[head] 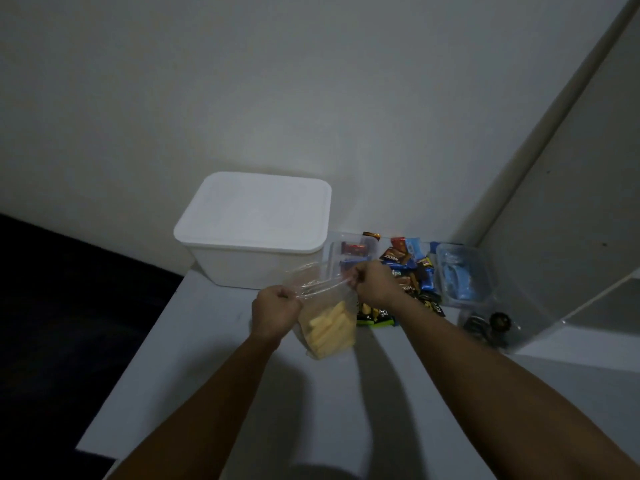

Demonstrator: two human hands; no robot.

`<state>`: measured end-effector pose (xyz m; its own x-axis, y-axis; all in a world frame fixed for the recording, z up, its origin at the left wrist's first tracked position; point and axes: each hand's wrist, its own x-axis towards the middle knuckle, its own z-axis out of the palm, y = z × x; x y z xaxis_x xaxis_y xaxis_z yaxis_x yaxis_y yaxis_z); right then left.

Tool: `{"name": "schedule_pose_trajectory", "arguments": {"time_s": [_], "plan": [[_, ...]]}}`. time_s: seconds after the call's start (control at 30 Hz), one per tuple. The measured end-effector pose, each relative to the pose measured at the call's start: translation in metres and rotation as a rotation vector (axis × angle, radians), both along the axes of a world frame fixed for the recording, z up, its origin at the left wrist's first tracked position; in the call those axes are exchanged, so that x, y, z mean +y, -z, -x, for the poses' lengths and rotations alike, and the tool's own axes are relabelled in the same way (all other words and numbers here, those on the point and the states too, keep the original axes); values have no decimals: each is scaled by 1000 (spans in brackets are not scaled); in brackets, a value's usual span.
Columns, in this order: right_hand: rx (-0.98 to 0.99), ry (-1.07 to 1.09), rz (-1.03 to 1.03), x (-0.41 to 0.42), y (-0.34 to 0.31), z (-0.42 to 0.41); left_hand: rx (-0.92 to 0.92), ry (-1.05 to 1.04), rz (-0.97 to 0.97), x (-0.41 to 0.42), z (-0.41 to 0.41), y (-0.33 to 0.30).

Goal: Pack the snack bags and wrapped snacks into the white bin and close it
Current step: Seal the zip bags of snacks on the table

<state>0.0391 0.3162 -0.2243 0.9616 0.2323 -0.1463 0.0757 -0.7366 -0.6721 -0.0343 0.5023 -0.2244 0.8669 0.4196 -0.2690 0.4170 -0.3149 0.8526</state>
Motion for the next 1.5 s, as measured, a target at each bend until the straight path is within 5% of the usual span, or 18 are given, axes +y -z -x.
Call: {"name": "schedule_pose_trajectory", "arguments": {"time_s": [0.3,0.53,0.9,1.07,1.3,1.5], "plan": [[34,89,-65,-28,-11,-12,-352,172,-340,-27,-7,-19],[-22,317,114,-110,-23,-11,-487,357,-356,-97,-28,-31],[114,674,548,-218,-43,33,-149,811,-163,-221,-58,-10],[165,670,496,-230,-36,42,-39,840,-14,-256,-59,-10],[298,596,43,-233,-39,48,231,755,261,-269,-55,-10],[281,558,-59,-231,-34,58,284,631,360,-271,-51,0]]}}
